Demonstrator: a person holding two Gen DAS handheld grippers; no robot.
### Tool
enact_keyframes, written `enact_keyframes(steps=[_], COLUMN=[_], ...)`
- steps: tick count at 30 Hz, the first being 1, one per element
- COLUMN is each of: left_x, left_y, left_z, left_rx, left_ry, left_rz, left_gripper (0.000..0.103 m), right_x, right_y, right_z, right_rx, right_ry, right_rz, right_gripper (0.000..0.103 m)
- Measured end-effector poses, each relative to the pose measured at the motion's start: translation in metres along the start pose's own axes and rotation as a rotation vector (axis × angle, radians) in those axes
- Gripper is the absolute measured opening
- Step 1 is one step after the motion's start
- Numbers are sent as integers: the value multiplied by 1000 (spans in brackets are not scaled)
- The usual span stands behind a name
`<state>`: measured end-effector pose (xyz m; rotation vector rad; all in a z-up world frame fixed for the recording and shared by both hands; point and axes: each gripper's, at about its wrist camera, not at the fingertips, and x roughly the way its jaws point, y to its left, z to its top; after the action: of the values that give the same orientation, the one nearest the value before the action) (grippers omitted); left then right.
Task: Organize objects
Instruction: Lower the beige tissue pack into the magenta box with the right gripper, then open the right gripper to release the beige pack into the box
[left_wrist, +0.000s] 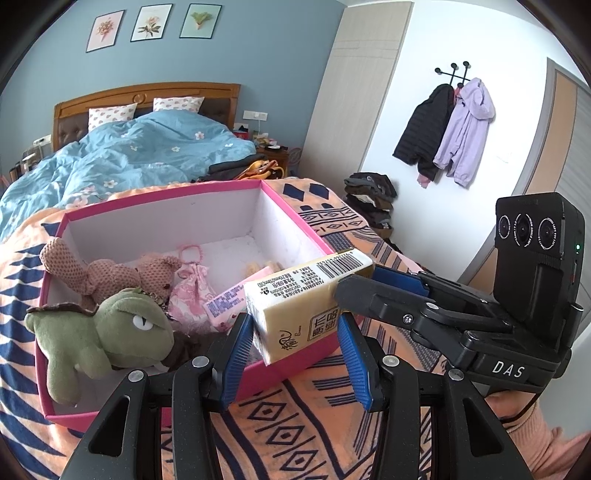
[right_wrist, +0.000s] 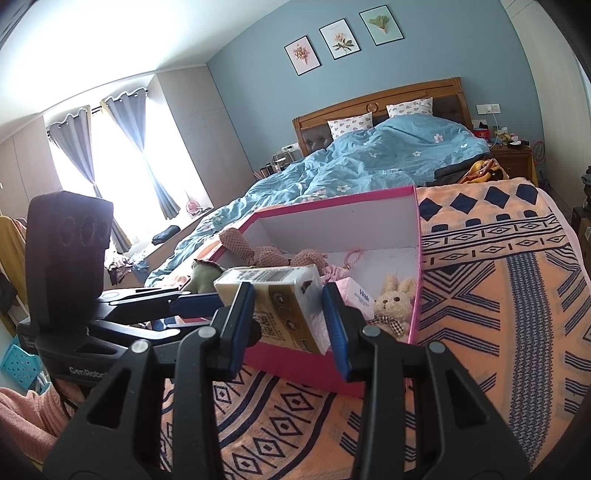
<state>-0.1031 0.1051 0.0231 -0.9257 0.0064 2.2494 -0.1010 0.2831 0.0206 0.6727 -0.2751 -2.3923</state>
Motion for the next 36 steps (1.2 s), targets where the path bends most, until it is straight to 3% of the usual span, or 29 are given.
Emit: enact_keyframes(steps=[36], left_x=[26], left_y=[20], left_z=[-6], left_rx=[-28], left_ry=[65], left_rz=[32], left_gripper=[45], right_x=[37], right_y=[-14], right_z=[-7], right_rx=[21], right_ry=[75], right_rz=[-23], right_gripper=[41])
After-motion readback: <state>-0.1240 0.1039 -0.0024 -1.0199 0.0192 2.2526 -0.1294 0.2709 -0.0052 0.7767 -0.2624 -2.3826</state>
